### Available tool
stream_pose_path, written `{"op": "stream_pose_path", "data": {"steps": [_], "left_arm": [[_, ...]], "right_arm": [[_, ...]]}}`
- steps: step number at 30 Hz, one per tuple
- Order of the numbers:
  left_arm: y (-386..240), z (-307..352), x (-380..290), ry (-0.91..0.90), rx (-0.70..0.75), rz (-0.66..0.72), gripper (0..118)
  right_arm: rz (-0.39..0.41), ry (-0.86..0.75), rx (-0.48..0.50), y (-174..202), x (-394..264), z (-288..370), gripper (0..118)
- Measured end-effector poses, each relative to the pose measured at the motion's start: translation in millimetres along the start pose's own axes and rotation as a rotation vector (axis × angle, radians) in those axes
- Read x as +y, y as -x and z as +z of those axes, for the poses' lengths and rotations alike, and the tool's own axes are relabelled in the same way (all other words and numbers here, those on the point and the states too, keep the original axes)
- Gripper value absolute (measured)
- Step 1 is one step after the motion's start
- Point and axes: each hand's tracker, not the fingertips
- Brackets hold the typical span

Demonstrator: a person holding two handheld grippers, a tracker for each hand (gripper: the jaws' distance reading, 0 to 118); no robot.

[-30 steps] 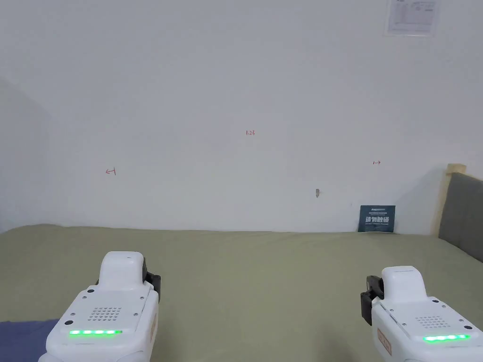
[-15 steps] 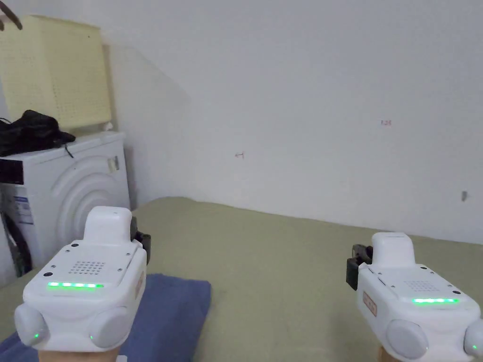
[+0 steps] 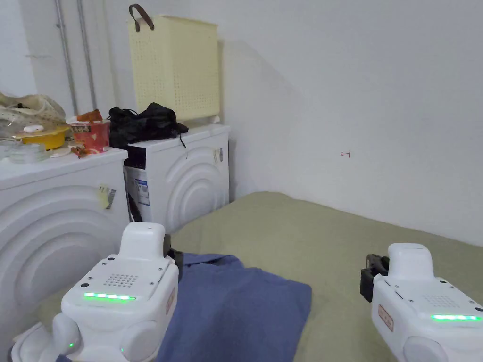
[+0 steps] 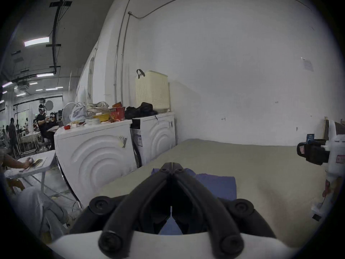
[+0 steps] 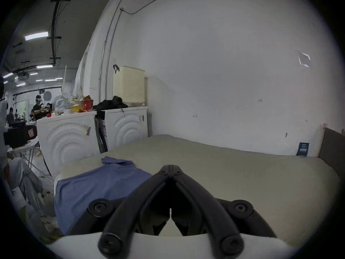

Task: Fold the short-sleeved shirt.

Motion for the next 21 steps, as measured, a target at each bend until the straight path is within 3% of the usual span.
{"op": "stream_pose_path", "data": {"steps": [7, 9, 12, 17, 18, 20, 21], "left_arm": [[-37, -92, 20, 0.138, -0.129, -0.034, 0], [-57, -142, 33, 0.240, -0.178, -0.154, 0], [-87, -224, 47, 0.551, -0.314, -0.283, 0], [-117, -331, -12, 1.046, -0.493, -0.028, 1], [-124, -346, -32, 1.098, -0.508, -0.043, 26], [-138, -360, -65, 1.168, -0.461, -0.109, 111], [-143, -365, -84, 1.216, -0.434, -0.126, 118]], "right_arm": [[0.053, 0.016, -0.014, -18, -18, -6, 0], [0.048, 0.029, -0.020, -26, -23, -13, 0], [0.066, 0.042, -0.033, -36, -32, -25, 0], [0.034, 0.080, -0.041, -50, -57, -46, 0], [0.026, 0.097, -0.035, -54, -63, -49, 0], [0.029, 0.127, -0.023, -59, -73, -52, 0], [0.040, 0.135, -0.024, -61, -79, -52, 0]]}}
